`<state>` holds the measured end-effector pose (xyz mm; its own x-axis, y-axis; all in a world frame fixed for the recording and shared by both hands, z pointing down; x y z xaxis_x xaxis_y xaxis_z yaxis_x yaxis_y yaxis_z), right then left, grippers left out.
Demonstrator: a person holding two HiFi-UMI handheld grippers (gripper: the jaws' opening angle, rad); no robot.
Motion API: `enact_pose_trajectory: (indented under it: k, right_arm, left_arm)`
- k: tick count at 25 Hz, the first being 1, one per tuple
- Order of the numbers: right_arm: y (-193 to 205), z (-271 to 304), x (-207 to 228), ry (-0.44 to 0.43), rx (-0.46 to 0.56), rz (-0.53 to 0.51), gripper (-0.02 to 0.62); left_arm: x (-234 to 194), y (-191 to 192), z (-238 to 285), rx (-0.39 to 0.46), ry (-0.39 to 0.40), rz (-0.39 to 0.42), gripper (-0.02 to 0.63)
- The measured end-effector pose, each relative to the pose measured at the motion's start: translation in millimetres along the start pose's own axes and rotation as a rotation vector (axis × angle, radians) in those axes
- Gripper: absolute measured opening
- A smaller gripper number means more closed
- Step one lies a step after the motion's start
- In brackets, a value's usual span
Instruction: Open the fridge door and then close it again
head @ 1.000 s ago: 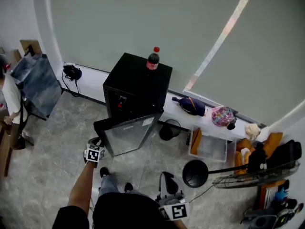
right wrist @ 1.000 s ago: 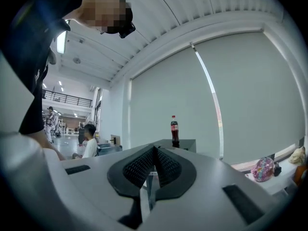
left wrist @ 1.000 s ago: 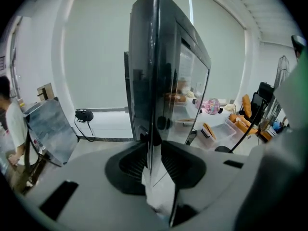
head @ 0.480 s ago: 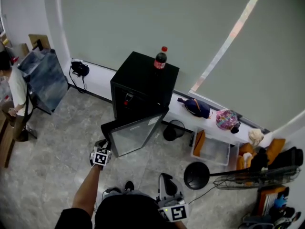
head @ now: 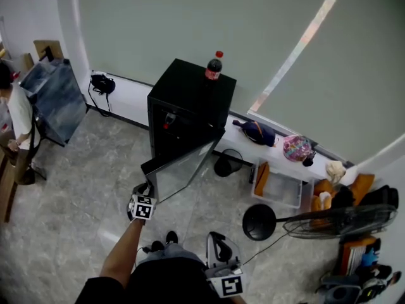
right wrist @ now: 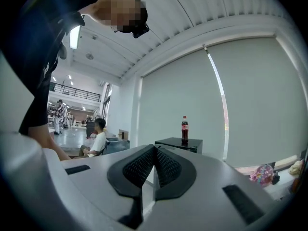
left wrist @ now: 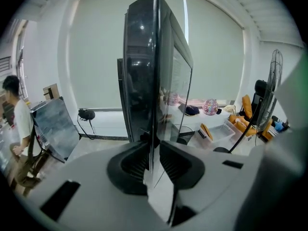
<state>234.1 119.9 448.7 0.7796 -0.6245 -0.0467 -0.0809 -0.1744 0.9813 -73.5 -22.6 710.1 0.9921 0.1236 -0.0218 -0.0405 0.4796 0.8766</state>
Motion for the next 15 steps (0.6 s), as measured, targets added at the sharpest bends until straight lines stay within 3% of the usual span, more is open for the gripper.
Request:
enact_pose_trajectory:
  k: [10, 15]
  right_arm:
    - [-0.2, -44.6, 1.5, 0.070, -0.052, 0.026, 0.009]
    - [-7.7, -49.8, 21.3, 0.044, -0.030, 0.022, 0.009]
  left_arm:
    - [30.5, 8.5, -9.5, 0.021, -0.037, -0.036, 0.067]
    - [44.7, 11.5, -17.1, 0.016, -0.063, -0.047, 0.066]
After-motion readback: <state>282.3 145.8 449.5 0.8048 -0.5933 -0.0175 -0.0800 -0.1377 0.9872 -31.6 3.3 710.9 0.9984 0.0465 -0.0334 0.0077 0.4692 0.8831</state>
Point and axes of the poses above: the fingertips, and each gripper's own axes: z forward along the fingers, x to its right, y out of its underside, the point moved 10 cm from there along -z, backward along the fingers, and after that the axes turned 11 degrees about x, right-handed, at the moved point
